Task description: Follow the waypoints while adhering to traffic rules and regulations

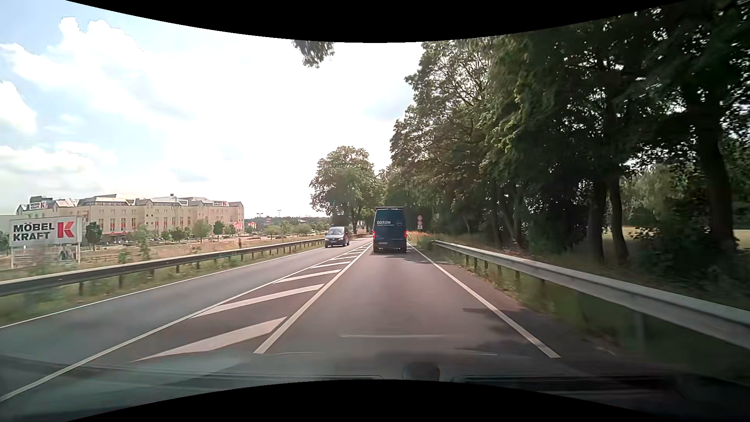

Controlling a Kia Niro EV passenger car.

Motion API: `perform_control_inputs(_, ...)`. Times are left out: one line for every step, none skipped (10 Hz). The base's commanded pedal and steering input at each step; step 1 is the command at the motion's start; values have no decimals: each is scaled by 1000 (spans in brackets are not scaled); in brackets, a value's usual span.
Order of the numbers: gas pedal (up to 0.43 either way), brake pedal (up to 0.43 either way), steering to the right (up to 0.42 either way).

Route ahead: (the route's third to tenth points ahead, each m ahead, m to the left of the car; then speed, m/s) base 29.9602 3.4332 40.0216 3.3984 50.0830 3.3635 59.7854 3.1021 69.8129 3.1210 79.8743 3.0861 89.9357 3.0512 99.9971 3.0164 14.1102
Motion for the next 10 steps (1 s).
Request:
perform_control_inputs(197, 0, -2)
perform_control_inputs(197, 0, -2)
perform_control_inputs(197, 0, -1)
perform_control_inputs(197, 0, -1)
perform_control_inputs(197, 0, -1)
perform_control_inputs(197, 0, -1)
perform_control_inputs(197, 0, -1)
perform_control_inputs(197, 0, -1)
perform_control_inputs(197, 0, -1)
perform_control_inputs(197, 0, -1)
